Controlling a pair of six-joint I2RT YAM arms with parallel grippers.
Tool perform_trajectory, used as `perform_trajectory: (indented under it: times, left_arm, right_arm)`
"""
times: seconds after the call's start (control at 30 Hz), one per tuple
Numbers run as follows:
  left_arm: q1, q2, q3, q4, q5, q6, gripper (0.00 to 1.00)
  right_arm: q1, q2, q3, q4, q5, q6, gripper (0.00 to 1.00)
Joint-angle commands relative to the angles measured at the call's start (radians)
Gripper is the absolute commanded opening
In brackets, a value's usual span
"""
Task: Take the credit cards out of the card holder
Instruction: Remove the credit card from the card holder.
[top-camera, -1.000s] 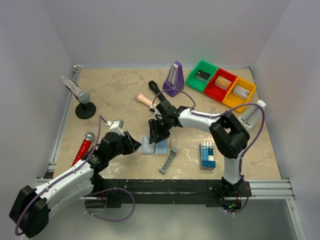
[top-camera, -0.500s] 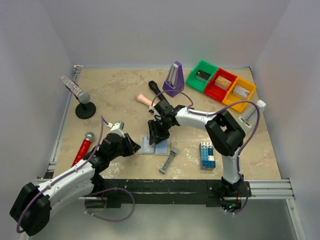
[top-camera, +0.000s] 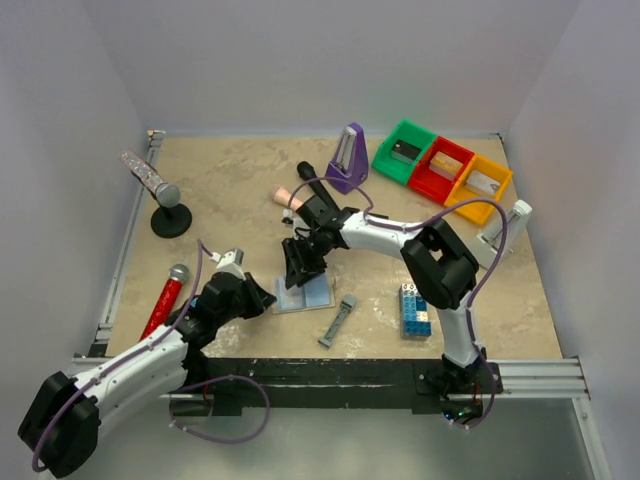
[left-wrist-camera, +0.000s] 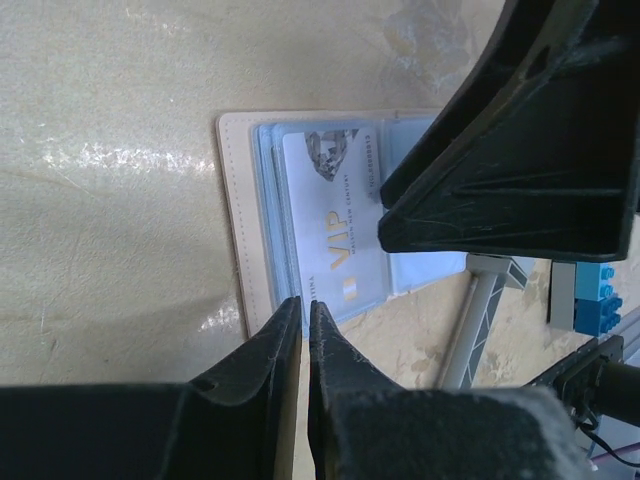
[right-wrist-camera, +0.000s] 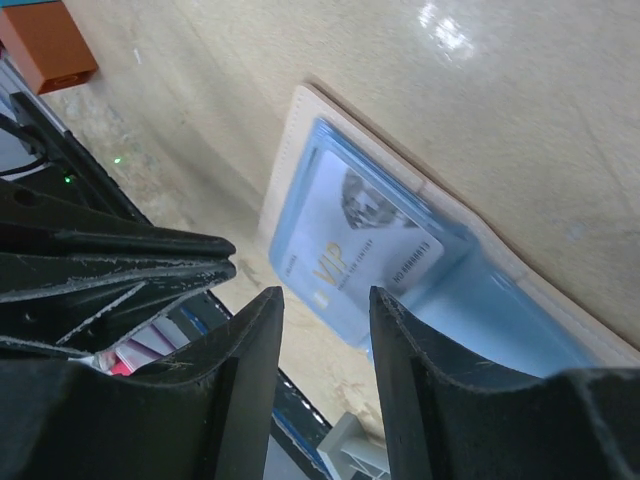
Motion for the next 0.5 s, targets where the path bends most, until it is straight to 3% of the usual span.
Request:
perform_trajectory:
  times: [0.0, 0.2, 0.47]
  left_arm:
    - [0.007, -0.064, 0.0, -0.031, -0.048, -0.013, 0.12]
    - [0.007, -0.072, 0.035, -0.04, -0.068, 0.013, 0.12]
    - [0.01, 0.049, 0.073, 0.118, -0.029, 0.033, 0.07]
  right_arm:
    - [0.017, 0.011, 0.068, -0.014, -0.038, -0.032, 0.44]
    - [0.011, -0.093, -0.041, 0.053, 0.041, 0.014, 0.44]
    - [0.006, -0.24, -0.274, 0.296, 0.074, 0.117, 0.43]
